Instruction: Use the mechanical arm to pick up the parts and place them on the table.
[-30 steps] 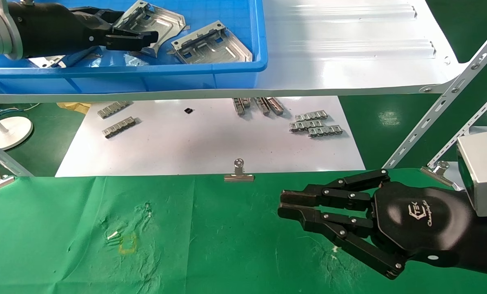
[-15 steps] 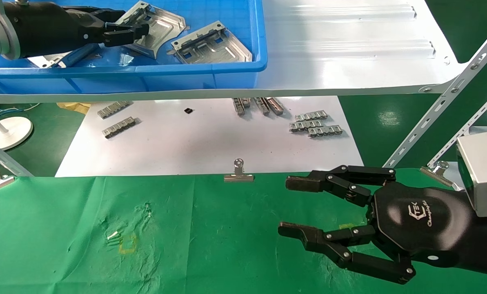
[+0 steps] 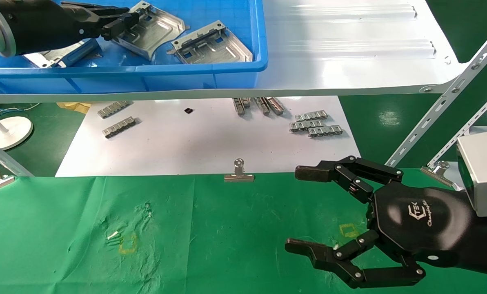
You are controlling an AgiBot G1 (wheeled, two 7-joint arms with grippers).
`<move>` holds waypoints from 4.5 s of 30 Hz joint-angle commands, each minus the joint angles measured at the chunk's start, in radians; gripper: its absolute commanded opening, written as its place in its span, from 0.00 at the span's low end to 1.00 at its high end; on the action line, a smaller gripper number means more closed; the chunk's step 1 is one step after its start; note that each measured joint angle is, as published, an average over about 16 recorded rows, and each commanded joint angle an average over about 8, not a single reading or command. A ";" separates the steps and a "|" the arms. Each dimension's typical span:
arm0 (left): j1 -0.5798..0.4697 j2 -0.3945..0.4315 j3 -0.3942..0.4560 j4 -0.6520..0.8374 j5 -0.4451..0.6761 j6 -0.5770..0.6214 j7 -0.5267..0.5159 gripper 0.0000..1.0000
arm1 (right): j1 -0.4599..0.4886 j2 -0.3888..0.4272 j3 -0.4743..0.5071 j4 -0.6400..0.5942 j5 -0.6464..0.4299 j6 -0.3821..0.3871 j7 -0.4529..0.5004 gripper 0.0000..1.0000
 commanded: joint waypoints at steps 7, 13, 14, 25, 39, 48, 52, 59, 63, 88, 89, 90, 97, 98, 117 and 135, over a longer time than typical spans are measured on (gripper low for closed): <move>0.006 -0.022 -0.034 -0.014 -0.049 0.047 0.033 0.00 | 0.000 0.000 0.000 0.000 0.000 0.000 0.000 1.00; 0.007 -0.053 -0.050 -0.037 -0.074 0.149 0.081 0.00 | 0.000 0.000 0.000 0.000 0.000 0.000 0.000 1.00; 0.008 -0.058 -0.051 -0.041 -0.077 0.171 0.091 0.00 | 0.000 0.000 0.000 0.000 0.000 0.000 0.000 1.00; 0.003 -0.110 -0.053 -0.091 -0.090 0.484 0.201 0.00 | 0.000 0.000 0.000 0.000 0.000 0.000 0.000 1.00; 0.079 -0.216 0.073 -0.380 -0.133 0.618 0.310 0.00 | 0.000 0.000 0.000 0.000 0.000 0.000 0.000 1.00; 0.195 -0.394 0.239 -0.665 -0.286 0.609 0.305 0.00 | 0.000 0.000 0.000 0.000 0.000 0.000 0.000 1.00; 0.226 -0.429 0.320 -0.696 -0.276 0.603 0.372 0.00 | 0.000 0.000 0.000 0.000 0.000 0.000 0.000 1.00; 0.265 -0.407 0.427 -0.598 -0.198 0.565 0.494 0.00 | 0.000 0.000 0.000 0.000 0.000 0.000 0.000 1.00; 0.287 -0.369 0.450 -0.499 -0.165 0.532 0.538 0.22 | 0.000 0.000 0.000 0.000 0.000 0.000 0.000 1.00; 0.321 -0.265 0.424 -0.204 -0.238 0.590 0.654 1.00 | 0.000 0.000 0.000 0.000 0.000 0.000 0.000 1.00; 0.322 -0.266 0.422 -0.201 -0.248 0.598 0.642 1.00 | 0.000 0.000 0.000 0.000 0.000 0.000 0.000 1.00; 0.324 -0.267 0.420 -0.198 -0.259 0.604 0.626 1.00 | 0.000 0.000 0.000 0.000 0.000 0.000 0.000 1.00; 0.330 -0.271 0.421 -0.199 -0.300 0.613 0.565 1.00 | 0.000 0.000 0.000 0.000 0.000 0.000 0.000 1.00; 0.330 -0.272 0.421 -0.200 -0.301 0.613 0.566 1.00 | 0.000 0.000 0.000 0.000 0.000 0.000 0.000 1.00; 0.445 -0.313 0.309 -0.394 -0.354 0.592 0.429 1.00 | 0.000 0.000 0.000 0.000 0.000 0.000 0.000 1.00; 0.634 -0.382 0.123 -0.713 -0.454 0.560 0.181 1.00 | 0.000 0.000 0.000 0.000 0.000 0.000 0.000 1.00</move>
